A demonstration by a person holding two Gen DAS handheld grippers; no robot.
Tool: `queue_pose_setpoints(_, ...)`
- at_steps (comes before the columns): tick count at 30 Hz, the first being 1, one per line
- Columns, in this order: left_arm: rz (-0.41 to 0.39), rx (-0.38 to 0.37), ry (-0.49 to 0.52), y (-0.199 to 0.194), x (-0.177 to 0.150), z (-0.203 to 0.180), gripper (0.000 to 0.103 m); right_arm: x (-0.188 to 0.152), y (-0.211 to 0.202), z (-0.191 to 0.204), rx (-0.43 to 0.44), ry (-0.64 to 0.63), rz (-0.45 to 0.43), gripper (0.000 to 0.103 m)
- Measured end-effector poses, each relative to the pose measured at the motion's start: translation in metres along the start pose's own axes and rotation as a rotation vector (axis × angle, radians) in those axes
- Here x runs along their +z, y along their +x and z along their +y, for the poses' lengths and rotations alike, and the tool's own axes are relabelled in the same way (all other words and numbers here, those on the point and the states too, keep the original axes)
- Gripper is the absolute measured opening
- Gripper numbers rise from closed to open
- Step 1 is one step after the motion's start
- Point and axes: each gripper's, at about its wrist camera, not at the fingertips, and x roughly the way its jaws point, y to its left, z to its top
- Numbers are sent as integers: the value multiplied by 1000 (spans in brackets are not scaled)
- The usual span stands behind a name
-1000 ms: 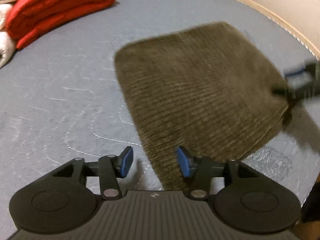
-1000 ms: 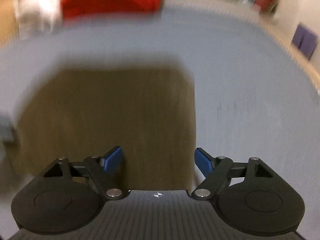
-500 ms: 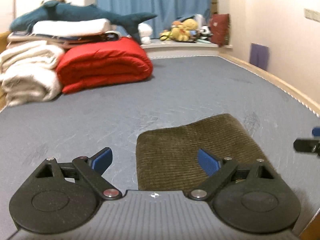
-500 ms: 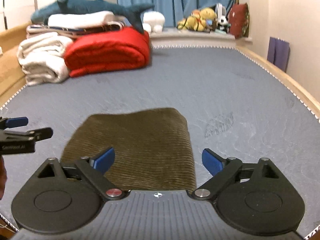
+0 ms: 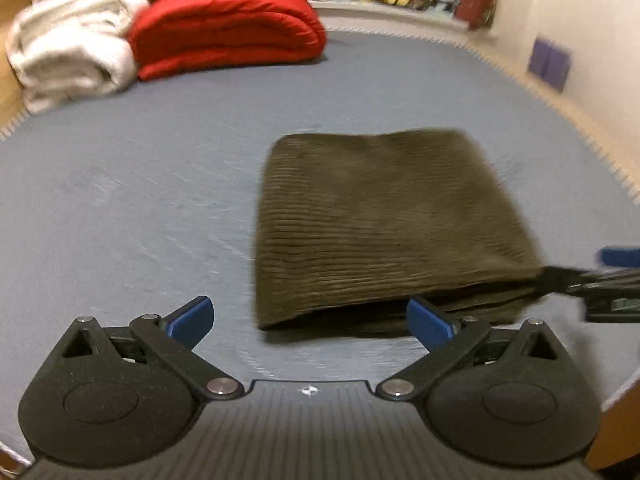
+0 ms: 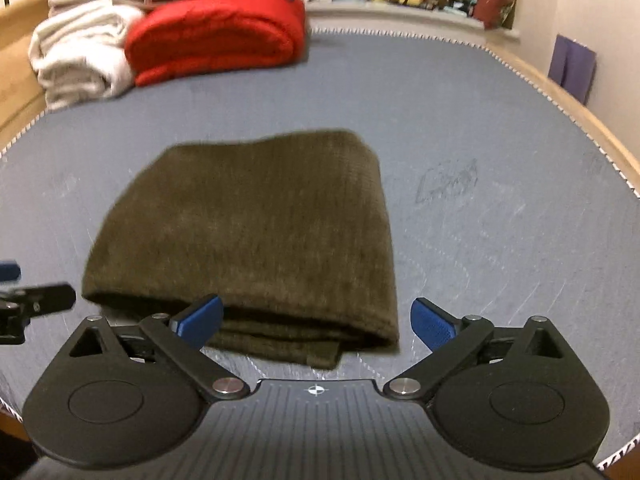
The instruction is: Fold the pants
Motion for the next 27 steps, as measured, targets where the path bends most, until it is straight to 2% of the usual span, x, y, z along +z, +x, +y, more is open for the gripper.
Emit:
queue_pose_setpoints(5,38,-12,-64,8,5,3,103,-4,-2,8,2,-21,0,102)
queue_pose_setpoints(10,29,-24,-51,15,9,0,103,-1,-9,3,22,37,-2,102)
queue_pose_setpoints(17,27,-42,-32,19,6,-11,103,-1,-11,1,-1,111,-20,102)
queue_pose_setpoints(27,36,-61,-30,17,3,-10,103,-2,-11,6,-16,105,-24,102)
